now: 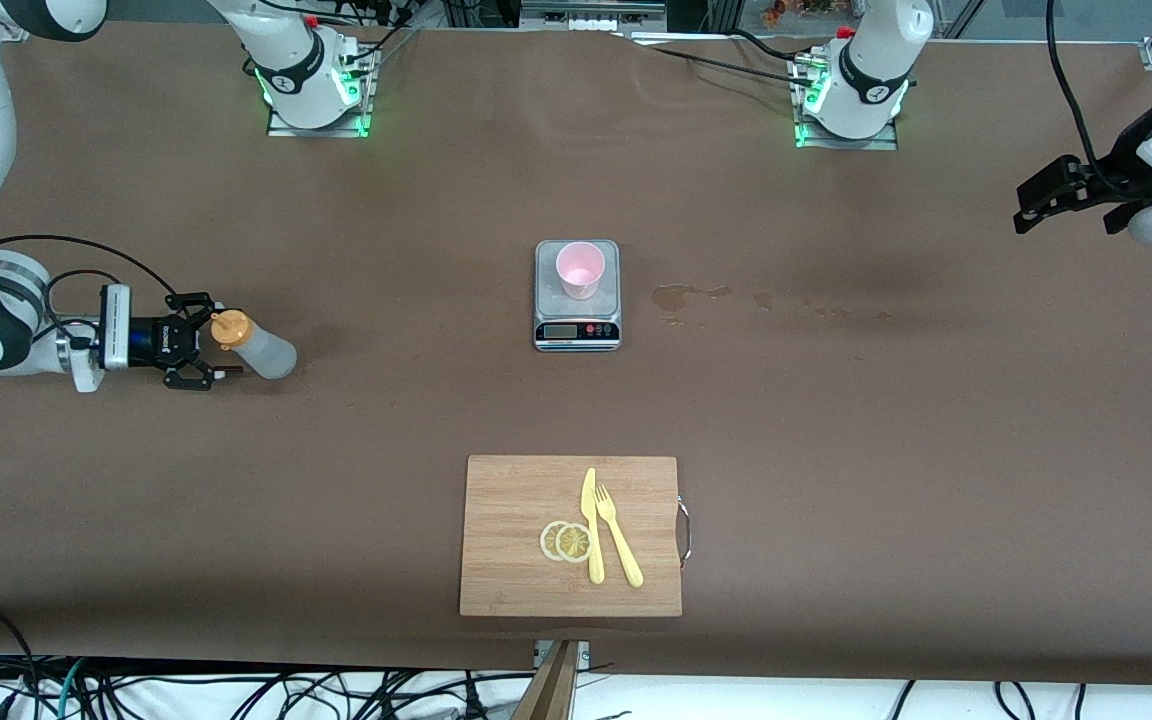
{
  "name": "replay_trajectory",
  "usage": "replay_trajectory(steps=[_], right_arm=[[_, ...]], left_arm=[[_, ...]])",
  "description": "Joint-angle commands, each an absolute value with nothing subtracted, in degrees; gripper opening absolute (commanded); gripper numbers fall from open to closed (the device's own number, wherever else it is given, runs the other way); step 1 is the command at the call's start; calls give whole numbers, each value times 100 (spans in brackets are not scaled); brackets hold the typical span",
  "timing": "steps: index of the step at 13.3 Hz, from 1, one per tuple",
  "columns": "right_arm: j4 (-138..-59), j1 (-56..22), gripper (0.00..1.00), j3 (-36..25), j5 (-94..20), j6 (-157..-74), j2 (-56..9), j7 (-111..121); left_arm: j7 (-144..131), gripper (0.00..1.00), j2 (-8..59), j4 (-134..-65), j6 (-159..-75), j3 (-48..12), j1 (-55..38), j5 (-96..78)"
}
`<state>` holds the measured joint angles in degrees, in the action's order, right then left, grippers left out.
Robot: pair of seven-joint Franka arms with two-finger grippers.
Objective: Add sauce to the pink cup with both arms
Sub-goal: 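Grasp the white squeeze bottle with the right gripper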
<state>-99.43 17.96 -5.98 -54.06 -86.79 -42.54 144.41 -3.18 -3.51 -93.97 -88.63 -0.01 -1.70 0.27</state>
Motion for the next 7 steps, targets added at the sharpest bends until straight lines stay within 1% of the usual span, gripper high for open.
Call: replay_trajectory(steps=[1, 3, 4, 5, 6, 7], right_arm=[[-10134, 1705, 100, -615, -5599, -8797, -4192, 14563], [-10143, 1653, 98, -607, -5607, -8868, -4192, 14555], [-10134, 1652, 89, -606, -5625, -8912, -4192, 14546], [-10134, 1644, 69, -606, -5625, -8930, -4184, 14528], [-10142, 1644, 52, -606, -5625, -8964, -4192, 14502], [-10143, 1635, 39, -606, -5642, -9052, -4192, 14485]], left_arm=[[-316, 100, -265, -9562, -9759, 53, -159, 53], [-316, 100, -325, -9667, -9800, 53, -132, 44], [-325, 100, -325, -9677, -9809, 44, -71, 18], [-447, 100, -325, -9746, -9809, 44, -27, -217], [-509, 100, -343, -9860, -9817, 44, 17, -333], [-510, 100, -404, -9870, -9817, 44, 26, -317]])
